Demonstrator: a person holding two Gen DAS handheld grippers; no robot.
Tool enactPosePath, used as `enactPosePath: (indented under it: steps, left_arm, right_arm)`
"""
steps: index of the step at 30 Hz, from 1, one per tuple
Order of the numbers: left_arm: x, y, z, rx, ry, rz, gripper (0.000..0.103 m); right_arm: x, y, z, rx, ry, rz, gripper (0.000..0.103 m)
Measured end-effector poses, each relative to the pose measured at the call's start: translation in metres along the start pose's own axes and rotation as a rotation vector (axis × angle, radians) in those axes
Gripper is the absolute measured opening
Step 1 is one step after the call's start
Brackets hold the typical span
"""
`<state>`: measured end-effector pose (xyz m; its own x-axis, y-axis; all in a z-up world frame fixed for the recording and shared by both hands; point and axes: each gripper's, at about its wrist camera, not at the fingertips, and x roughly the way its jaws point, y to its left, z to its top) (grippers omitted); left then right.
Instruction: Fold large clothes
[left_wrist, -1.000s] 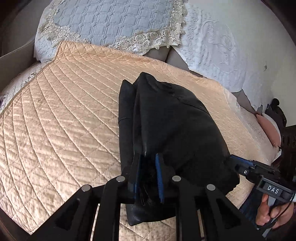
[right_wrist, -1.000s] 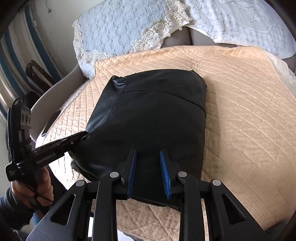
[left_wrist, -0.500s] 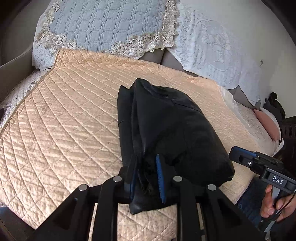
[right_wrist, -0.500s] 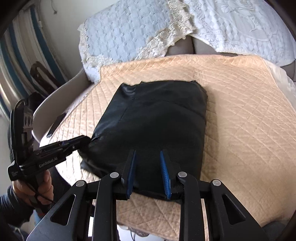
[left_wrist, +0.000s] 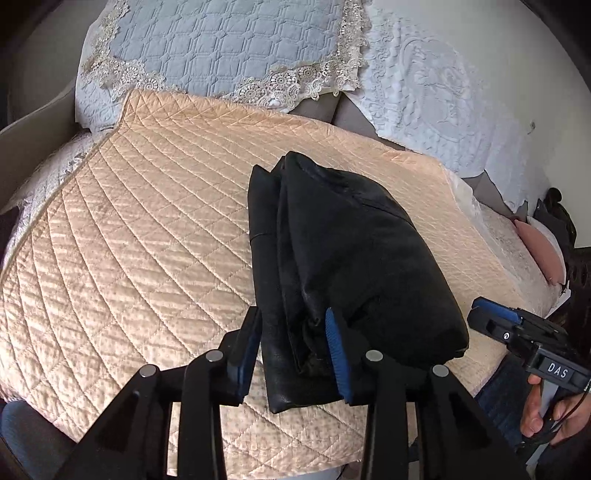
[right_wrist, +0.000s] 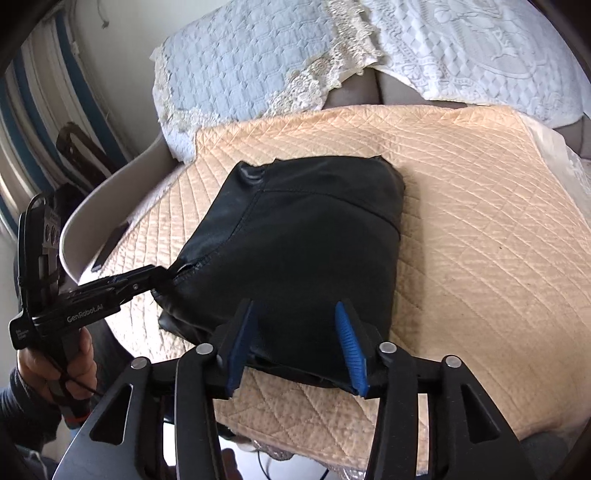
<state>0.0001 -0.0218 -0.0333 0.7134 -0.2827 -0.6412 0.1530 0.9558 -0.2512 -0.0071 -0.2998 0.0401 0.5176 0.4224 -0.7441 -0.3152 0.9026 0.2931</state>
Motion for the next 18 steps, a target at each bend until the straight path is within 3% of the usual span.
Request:
enactPosePath:
  steps: [10,18]
  left_arm:
    - [-0.006,-0.010,0.011,0.023,0.003,0.028,0.041]
    - [-0.002,-0.015,0.021,0.039,-0.007,0.036,0.047]
  right_arm:
    - [-0.006,-0.011,0.006,0.064,-0.018,0.012,0.058]
    - [-0.004,-0.023,0.012,0.094,-0.021,0.010,0.059]
